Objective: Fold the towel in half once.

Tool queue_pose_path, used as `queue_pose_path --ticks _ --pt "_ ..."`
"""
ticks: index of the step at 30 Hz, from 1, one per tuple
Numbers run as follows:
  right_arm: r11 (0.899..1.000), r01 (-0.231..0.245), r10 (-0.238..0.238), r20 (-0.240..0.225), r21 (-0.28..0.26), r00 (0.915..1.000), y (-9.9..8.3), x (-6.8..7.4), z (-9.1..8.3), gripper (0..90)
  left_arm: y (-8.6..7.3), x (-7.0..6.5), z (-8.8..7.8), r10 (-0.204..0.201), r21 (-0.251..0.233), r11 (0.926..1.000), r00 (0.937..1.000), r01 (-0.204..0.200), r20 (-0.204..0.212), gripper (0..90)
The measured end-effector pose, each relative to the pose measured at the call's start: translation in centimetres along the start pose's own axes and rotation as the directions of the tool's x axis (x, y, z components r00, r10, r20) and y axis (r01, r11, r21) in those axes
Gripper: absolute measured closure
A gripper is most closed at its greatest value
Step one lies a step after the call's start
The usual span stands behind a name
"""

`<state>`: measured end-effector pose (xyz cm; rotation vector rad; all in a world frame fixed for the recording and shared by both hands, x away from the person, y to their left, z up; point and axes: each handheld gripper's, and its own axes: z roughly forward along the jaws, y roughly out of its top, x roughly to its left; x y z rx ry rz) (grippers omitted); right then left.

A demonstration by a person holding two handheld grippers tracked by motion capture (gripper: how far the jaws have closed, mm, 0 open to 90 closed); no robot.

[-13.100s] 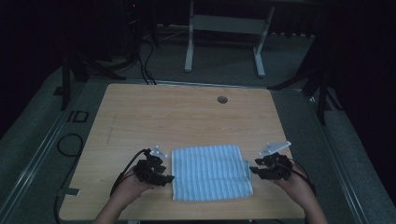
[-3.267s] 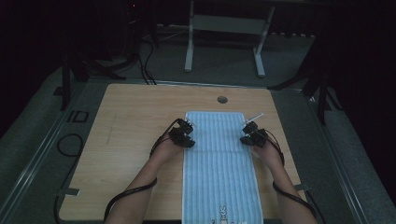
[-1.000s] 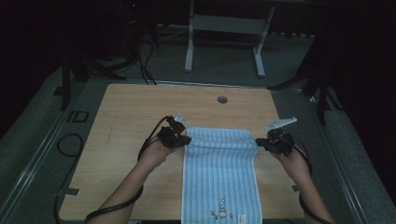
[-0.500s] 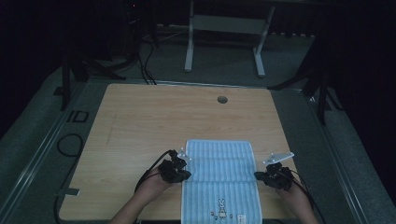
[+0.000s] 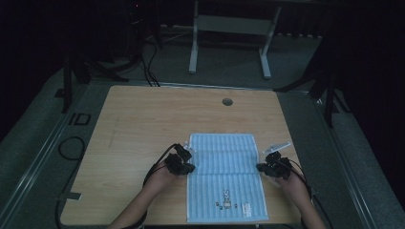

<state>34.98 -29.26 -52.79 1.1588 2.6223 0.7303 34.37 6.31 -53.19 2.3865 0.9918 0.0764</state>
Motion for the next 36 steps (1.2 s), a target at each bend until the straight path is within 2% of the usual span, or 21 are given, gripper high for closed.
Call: queue_pose_path --ticks 2,5,9,12,14,16,17,18,19,21,24,27,28,31,34,36 --pt "1.000 -0.012 0.012 0.002 -0.001 0.9999 0.5 -0.5 0.3 87.3 0.4 0.5 0.2 -0.002 -0.001 1.0000 0.9999 0.002 -0.015 87.5" --pt "1.000 -0.029 0.029 -0.003 0.000 0.9996 1.2 -1.2 0.7 87.3 0.9 1.0 0.3 -0.009 0.007 0.9999 0.9999 0.010 -0.011 87.1" --pt "0.999 -0.041 0.041 -0.004 -0.004 0.9992 1.4 -1.3 0.9 86.1 0.8 1.3 0.2 -0.023 0.015 0.9996 0.9997 0.023 0.013 86.5" --pt "0.999 -0.039 0.039 0.000 0.008 0.9993 1.3 -1.0 0.3 80.1 0.6 1.1 -0.2 -0.021 0.027 0.9994 0.9993 0.020 0.030 83.2" --pt "1.000 -0.024 0.024 0.012 -0.002 0.9996 1.5 -0.7 -0.5 74.7 0.9 1.2 -0.9 -0.017 0.028 0.9995 0.9993 0.016 0.032 73.5" --pt "1.000 -0.021 0.022 0.021 -0.023 0.9995 2.1 -1.0 -1.5 72.0 1.3 1.6 -1.6 -0.013 0.009 0.9999 0.9999 0.013 0.008 61.3" --pt "1.000 -0.021 0.022 0.021 -0.023 0.9995 2.1 -1.0 -1.5 72.0 1.3 1.6 -1.6 -0.013 0.009 0.9999 0.9999 0.013 0.008 59.7" --pt "0.999 -0.024 0.025 0.031 -0.031 0.9992 2.4 -1.2 -1.9 70.0 2.3 2.3 -2.5 -0.026 -0.016 0.9995 0.9997 0.026 -0.002 59.7" --pt "0.997 -0.039 0.042 0.049 -0.067 0.9979 3.7 -2.0 -2.9 68.7 2.8 2.5 -2.6 -0.027 -0.015 0.9995 0.9996 0.026 -0.010 55.2" --pt "0.996 -0.044 0.049 0.060 -0.082 0.9970 4.9 -2.7 -3.1 67.6 3.8 3.3 -2.6 -0.027 -0.004 0.9996 0.9991 0.027 -0.033 51.1" --pt "0.996 -0.062 0.066 0.061 -0.066 0.9959 6.9 -3.6 -2.5 65.1 5.0 4.6 -2.2 -0.042 -0.008 0.9991 0.9975 0.042 -0.056 46.6" --pt "0.996 -0.079 0.082 0.074 -0.036 0.9939 8.5 -4.5 -1.2 64.9 5.8 6.0 -1.5 -0.082 -0.026 0.9964 0.9944 0.080 -0.067 46.6" --pt "0.996 -0.083 0.085 0.075 -0.026 0.9936 8.9 -4.8 -0.7 65.0 6.1 6.4 -1.2 -0.087 -0.018 0.9961 0.9936 0.086 -0.072 46.6" --pt "0.994 -0.111 0.111 0.075 -0.004 0.9910 9.9 -5.7 0.7 65.7 6.5 7.4 -0.4 -0.108 -0.018 0.9941 0.9909 0.107 -0.080 46.7" --pt "0.989 -0.143 0.141 0.075 0.026 0.9872 10.6 -6.3 2.1 64.7 6.8 8.1 0.3 -0.134 -0.036 0.9907 0.9865 0.131 -0.094 46.7" --pt "0.989 -0.145 0.141 0.082 0.042 0.9866 10.9 -6.6 2.9 62.4 7.0 8.5 0.7 -0.143 -0.027 0.9897 0.9840 0.141 -0.107 46.6"
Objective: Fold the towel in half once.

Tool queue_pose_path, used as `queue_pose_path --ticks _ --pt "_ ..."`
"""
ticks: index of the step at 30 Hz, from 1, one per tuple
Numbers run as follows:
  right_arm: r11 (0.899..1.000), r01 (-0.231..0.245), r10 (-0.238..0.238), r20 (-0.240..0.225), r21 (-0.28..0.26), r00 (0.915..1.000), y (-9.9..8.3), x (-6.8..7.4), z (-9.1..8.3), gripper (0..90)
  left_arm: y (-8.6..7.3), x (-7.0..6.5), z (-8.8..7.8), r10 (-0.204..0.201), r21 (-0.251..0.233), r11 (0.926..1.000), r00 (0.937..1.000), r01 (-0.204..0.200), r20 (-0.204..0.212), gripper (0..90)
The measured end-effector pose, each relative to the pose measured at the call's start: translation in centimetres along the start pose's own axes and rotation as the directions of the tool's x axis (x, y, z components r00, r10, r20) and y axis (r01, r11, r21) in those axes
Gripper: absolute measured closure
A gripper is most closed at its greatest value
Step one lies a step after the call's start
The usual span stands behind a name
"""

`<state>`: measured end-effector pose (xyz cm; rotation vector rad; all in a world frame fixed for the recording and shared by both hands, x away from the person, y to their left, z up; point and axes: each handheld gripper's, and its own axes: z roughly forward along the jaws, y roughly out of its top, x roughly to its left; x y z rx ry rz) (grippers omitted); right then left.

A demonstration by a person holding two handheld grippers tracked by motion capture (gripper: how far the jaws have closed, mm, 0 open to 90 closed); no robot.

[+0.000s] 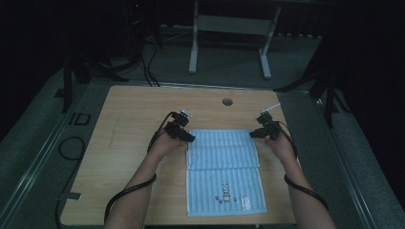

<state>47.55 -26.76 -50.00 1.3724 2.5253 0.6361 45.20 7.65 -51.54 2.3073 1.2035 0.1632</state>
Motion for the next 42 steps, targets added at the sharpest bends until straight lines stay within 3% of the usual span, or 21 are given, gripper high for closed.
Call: queue_pose_path --ticks 6,10,11,16,17,19,22,25,26,28,29,30,31,33,37,42 --pt "0.998 -0.063 0.062 0.009 0.025 0.9980 0.7 -0.8 2.0 56.5 0.3 0.7 0.9 -0.039 0.002 0.9992 0.9986 0.039 -0.037 50.1" --pt "0.997 -0.068 0.068 0.014 0.040 0.9976 0.7 -1.0 3.2 56.2 0.3 0.8 1.5 -0.052 -0.005 0.9986 0.9984 0.052 -0.021 50.1" --pt "0.997 -0.069 0.069 0.017 0.036 0.9975 0.8 -0.9 3.2 56.6 0.4 0.7 2.0 -0.046 0.013 0.9989 0.9987 0.046 -0.021 50.1" --pt "0.998 -0.031 0.029 0.028 0.052 0.9992 1.2 -0.4 3.3 66.3 1.0 0.3 2.5 -0.038 0.015 0.9992 0.9992 0.038 -0.013 52.1" --pt "0.998 -0.009 0.008 0.028 0.062 0.9996 1.3 0.0 3.4 77.3 1.3 0.0 2.7 -0.021 0.013 0.9997 0.9995 0.022 -0.024 52.8" --pt "0.998 0.000 -0.002 0.029 0.068 0.9996 1.4 0.4 3.4 82.9 1.5 -0.3 2.9 -0.017 0.011 0.9998 0.9998 0.017 -0.010 59.7" --pt "0.997 0.005 -0.006 0.022 0.082 0.9997 1.5 0.6 3.3 84.6 1.8 -0.8 2.6 0.004 0.019 0.9998 1.0000 -0.004 0.007 85.0" --pt "0.999 0.000 -0.001 0.012 0.049 0.9999 1.8 0.5 2.1 84.9 2.4 -0.9 0.6 0.010 -0.038 0.9992 0.9990 -0.008 0.043 87.1" --pt "0.999 0.000 -0.001 0.012 0.049 0.9999 1.8 0.5 2.1 84.9 2.4 -0.9 0.6 0.010 -0.038 0.9992 0.9990 -0.008 0.043 87.2" --pt "1.000 0.012 -0.012 0.020 -0.002 0.9997 2.9 0.5 -0.1 84.9 3.2 -0.9 -1.3 0.005 -0.077 0.9971 0.9984 -0.001 0.055 87.2" --pt "1.000 0.012 -0.012 0.020 -0.002 0.9997 2.9 0.5 -0.1 84.9 3.6 -0.9 -2.4 0.021 -0.099 0.9949 0.9987 -0.016 0.046 87.2" --pt "1.000 0.012 -0.012 0.022 -0.024 0.9997 3.3 0.5 -1.0 84.9 3.6 -0.9 -2.4 0.021 -0.099 0.9949 0.9987 -0.016 0.046 87.2" --pt "0.997 0.019 -0.017 0.018 -0.071 0.9997 4.3 0.5 -3.0 84.8 4.7 -1.0 -5.5 0.051 -0.148 0.9878 0.9985 -0.048 0.019 87.2" --pt "0.993 0.036 -0.033 0.036 -0.108 0.9988 5.3 0.6 -5.0 84.8 5.3 -1.0 -7.4 0.068 -0.170 0.9832 0.9977 -0.067 0.000 87.1" --pt "0.984 0.069 -0.062 0.049 -0.161 0.9968 7.3 0.8 -8.5 84.8 6.2 -0.9 -10.8 0.066 -0.223 0.9724 0.9975 -0.069 -0.024 87.0" --pt "0.967 0.118 -0.105 0.067 -0.224 0.9922 8.5 1.8 -12.1 84.7 6.2 -1.7 -13.5 0.114 -0.271 0.9552 0.9928 -0.120 -0.035 86.9"
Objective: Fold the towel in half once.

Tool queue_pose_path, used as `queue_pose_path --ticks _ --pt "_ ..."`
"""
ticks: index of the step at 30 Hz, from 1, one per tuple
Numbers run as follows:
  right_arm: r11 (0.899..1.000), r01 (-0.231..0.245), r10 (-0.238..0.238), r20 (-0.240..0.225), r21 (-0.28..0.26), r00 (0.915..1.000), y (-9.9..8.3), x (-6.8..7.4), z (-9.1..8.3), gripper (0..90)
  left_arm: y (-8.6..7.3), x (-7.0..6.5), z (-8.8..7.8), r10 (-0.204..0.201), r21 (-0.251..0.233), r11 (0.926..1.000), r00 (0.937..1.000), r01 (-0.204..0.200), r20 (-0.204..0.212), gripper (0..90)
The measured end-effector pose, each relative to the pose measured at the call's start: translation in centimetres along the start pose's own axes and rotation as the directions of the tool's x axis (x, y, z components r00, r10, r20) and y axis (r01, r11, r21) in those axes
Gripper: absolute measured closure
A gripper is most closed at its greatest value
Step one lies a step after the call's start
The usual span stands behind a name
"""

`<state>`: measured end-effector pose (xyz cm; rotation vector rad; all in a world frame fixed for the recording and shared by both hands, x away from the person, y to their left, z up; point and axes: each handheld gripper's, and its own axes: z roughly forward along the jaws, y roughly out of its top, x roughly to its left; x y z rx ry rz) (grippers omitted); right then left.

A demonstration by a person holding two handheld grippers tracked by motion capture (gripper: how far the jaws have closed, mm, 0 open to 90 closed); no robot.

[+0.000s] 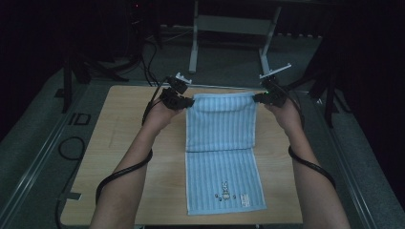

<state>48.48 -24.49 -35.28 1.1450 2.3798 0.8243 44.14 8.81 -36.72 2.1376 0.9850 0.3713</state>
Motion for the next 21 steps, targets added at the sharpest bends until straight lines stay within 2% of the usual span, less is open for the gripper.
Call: queue_pose_path --ticks 3,4,7,8,10,12,14,17,18,19,20,21 --pt "0.999 0.024 -0.025 -0.008 -0.042 0.9997 -0.6 0.8 -1.5 84.7 -0.8 -0.6 -1.0 0.016 -0.034 0.9993 0.9999 -0.016 0.002 86.9" --pt "0.998 0.032 -0.032 -0.008 -0.052 0.9994 -1.1 1.0 -1.9 84.7 -1.2 -0.7 -1.3 0.027 -0.042 0.9988 0.9995 -0.026 0.014 86.9" --pt "0.996 0.061 -0.063 -0.025 -0.065 0.9977 -3.0 1.9 -2.8 84.7 -2.9 -1.7 -1.9 0.024 -0.044 0.9988 0.9981 -0.021 0.057 86.8" --pt "0.996 0.064 -0.066 -0.037 -0.065 0.9971 -3.8 2.2 -3.0 84.7 -3.6 -2.2 -2.0 0.021 -0.035 0.9992 0.9974 -0.019 0.069 86.8" --pt "0.993 0.102 -0.105 -0.049 -0.059 0.9933 -5.7 3.2 -3.2 84.7 -5.3 -3.2 -2.2 0.012 -0.025 0.9996 0.9946 -0.010 0.103 86.8" --pt "0.992 0.116 -0.119 -0.067 -0.051 0.9906 -7.6 4.2 -3.5 84.7 -7.1 -4.4 -2.2 0.025 -0.011 0.9997 0.9920 -0.024 0.124 86.8" --pt "0.989 0.137 -0.141 -0.076 -0.049 0.9871 -9.5 5.1 -3.7 84.7 -9.0 -5.5 -1.9 0.019 0.012 0.9997 0.9872 -0.021 0.158 86.8" --pt "0.991 0.132 -0.136 -0.115 -0.037 0.9841 -12.4 5.9 -3.6 84.7 -11.6 -7.0 -1.1 0.017 0.049 0.9984 0.9792 -0.027 0.202 86.7" --pt "0.992 0.125 -0.128 -0.125 -0.031 0.9839 -13.3 6.1 -3.4 84.7 -12.4 -7.5 -0.7 0.022 0.069 0.9969 0.9795 -0.037 0.200 86.7" --pt "0.992 0.126 -0.127 -0.142 -0.020 0.9817 -14.2 6.3 -3.2 84.6 -13.1 -8.0 -0.3 0.028 0.084 0.9954 0.9769 -0.047 0.212 86.7" --pt "0.993 0.118 -0.118 -0.154 -0.006 0.9810 -15.1 6.5 -3.0 84.6 -13.9 -8.3 0.1 0.009 0.100 0.9944 0.9706 -0.034 0.240 86.7" --pt "0.994 0.108 -0.107 -0.162 -0.004 0.9810 -15.9 6.7 -2.8 84.7 -14.5 -8.7 0.5 0.004 0.120 0.9922 0.9694 -0.034 0.245 86.7"
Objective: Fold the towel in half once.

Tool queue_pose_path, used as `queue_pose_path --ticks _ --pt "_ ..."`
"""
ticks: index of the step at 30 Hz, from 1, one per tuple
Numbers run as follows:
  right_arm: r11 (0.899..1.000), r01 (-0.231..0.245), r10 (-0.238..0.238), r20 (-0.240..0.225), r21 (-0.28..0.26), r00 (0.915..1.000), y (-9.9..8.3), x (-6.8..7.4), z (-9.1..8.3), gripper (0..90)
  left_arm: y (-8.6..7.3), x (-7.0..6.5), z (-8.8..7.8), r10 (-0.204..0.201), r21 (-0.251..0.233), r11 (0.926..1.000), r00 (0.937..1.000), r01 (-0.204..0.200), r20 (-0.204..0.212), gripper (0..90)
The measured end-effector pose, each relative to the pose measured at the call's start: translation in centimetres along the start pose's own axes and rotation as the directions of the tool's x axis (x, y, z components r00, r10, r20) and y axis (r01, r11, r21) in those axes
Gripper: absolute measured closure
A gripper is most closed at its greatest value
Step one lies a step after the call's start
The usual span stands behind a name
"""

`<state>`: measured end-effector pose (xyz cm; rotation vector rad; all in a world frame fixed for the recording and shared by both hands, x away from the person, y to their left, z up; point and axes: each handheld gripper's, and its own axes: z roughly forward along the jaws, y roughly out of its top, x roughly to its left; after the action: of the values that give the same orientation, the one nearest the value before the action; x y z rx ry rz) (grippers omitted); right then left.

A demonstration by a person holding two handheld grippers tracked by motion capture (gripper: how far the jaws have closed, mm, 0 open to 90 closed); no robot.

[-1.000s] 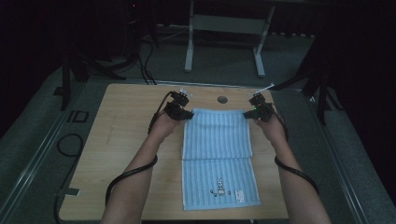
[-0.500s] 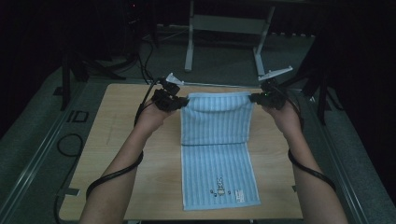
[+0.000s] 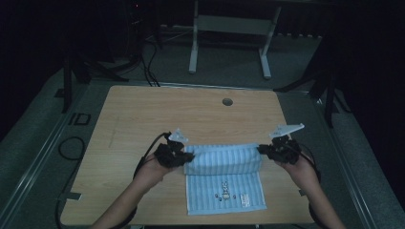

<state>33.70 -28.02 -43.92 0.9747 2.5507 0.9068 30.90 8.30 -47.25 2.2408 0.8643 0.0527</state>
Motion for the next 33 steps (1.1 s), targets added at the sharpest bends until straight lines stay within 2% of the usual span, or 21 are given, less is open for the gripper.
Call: queue_pose_path --ticks 1,5,8,9,11,13,15,16,17,18,19,20,22,23,25,26,27,29,31,32,33 --pt "1.000 -0.009 0.009 -0.014 0.006 0.9999 -0.7 0.2 0.3 84.6 -0.5 -0.2 0.4 0.006 0.021 0.9998 1.0000 -0.006 -0.001 86.7" --pt "0.999 -0.028 0.030 -0.049 0.045 0.9983 -2.9 0.9 1.7 84.6 -1.9 -0.6 1.7 -0.018 0.060 0.9981 0.9992 0.016 0.037 86.6" --pt "0.997 -0.047 0.050 -0.064 0.056 0.9966 -3.7 0.9 2.3 84.7 -2.1 -1.1 1.7 -0.014 0.059 0.9982 0.9995 0.013 0.028 86.5" --pt "0.997 -0.054 0.057 -0.065 0.049 0.9962 -3.8 0.8 2.1 84.6 -2.1 -1.5 1.3 -0.003 0.037 0.9993 0.9999 0.002 0.013 86.4" --pt "0.998 -0.059 0.060 -0.067 0.016 0.9959 -3.8 1.0 1.1 84.6 -1.8 -2.4 0.0 0.012 -0.004 0.9999 0.9999 -0.012 0.012 86.2" --pt "0.998 -0.052 0.050 -0.065 -0.025 0.9966 -3.8 1.6 -0.8 84.5 -1.8 -3.9 -1.4 0.051 -0.025 0.9985 0.9966 -0.049 0.065 83.6" --pt "0.997 -0.042 0.036 -0.085 -0.072 0.9958 -4.4 2.7 -3.2 80.9 -2.3 -5.8 -2.4 0.108 0.009 0.9939 0.9846 -0.110 0.138 71.5" --pt "0.995 -0.046 0.035 -0.128 -0.085 0.9912 -5.0 3.3 -4.3 71.6 -2.8 -6.5 -2.7 0.122 0.023 0.9915 0.9784 -0.128 0.167 63.2" --pt "0.996 -0.040 0.025 -0.171 -0.084 0.9849 -5.7 3.7 -5.1 68.1 -3.2 -7.1 -2.8 0.137 0.040 0.9883 0.9724 -0.147 0.188 56.1" --pt "0.995 -0.032 0.018 -0.151 -0.093 0.9883 -6.5 4.2 -5.8 66.4 -3.7 -7.4 -2.9 0.151 0.049 0.9855 0.9715 -0.162 0.183 52.7" --pt "0.995 -0.038 0.025 -0.125 -0.097 0.9919 -7.1 4.4 -6.3 65.6 -4.0 -7.4 -2.8 0.151 0.056 0.9850 0.9727 -0.163 0.176 49.7" --pt "0.995 -0.059 0.048 -0.122 -0.085 0.9914 -7.6 4.3 -6.5 64.0 -4.3 -7.1 -2.7 0.144 0.063 0.9854 0.9704 -0.158 0.194 47.5" --pt "0.993 -0.080 0.072 -0.097 -0.082 0.9927 -8.3 4.0 -6.3 62.6 -4.7 -6.1 -2.5 0.086 0.045 0.9944 0.9796 -0.095 0.182 47.1" --pt "0.992 -0.101 0.094 -0.101 -0.073 0.9905 -8.5 3.7 -5.9 62.5 -4.8 -5.7 -2.4 0.066 0.042 0.9963 0.9794 -0.076 0.191 47.1" --pt "0.991 -0.121 0.116 -0.099 -0.051 0.9884 -8.6 3.6 -4.9 61.8 -5.1 -5.2 -2.0 0.058 0.042 0.9969 0.9821 -0.066 0.179 45.0" --pt "0.989 -0.136 0.128 -0.133 -0.050 0.9828 -8.7 3.7 -4.3 61.7 -5.2 -5.1 -1.6 0.070 0.046 0.9958 0.9830 -0.079 0.170 45.0" --pt "0.991 -0.132 0.124 -0.164 -0.034 0.9786 -8.8 4.1 -3.5 61.1 -5.2 -4.9 -1.1 0.072 0.057 0.9950 0.9856 -0.082 0.153 44.9" --pt "0.996 -0.078 0.082 -0.160 0.032 0.9837 -9.1 4.9 -1.5 56.4 -5.3 -3.8 0.4 0.033 0.096 0.9943 0.9887 -0.047 0.146 44.9" --pt "0.994 -0.088 0.099 -0.186 0.068 0.9776 -9.3 5.2 0.0 55.0 -5.3 -3.3 1.1 0.017 0.115 0.9928 0.9916 -0.032 0.128 45.0" --pt "0.993 -0.087 0.101 -0.182 0.082 0.9781 -9.4 5.2 0.5 57.9 -5.3 -2.6 2.5 -0.005 0.147 0.9890 0.9936 -0.012 0.113 45.0" --pt "0.992 -0.082 0.099 -0.180 0.098 0.9787 -9.5 5.4 0.8 63.9 -5.3 -2.4 3.1 -0.018 0.156 0.9878 0.9922 -0.002 0.124 45.0"
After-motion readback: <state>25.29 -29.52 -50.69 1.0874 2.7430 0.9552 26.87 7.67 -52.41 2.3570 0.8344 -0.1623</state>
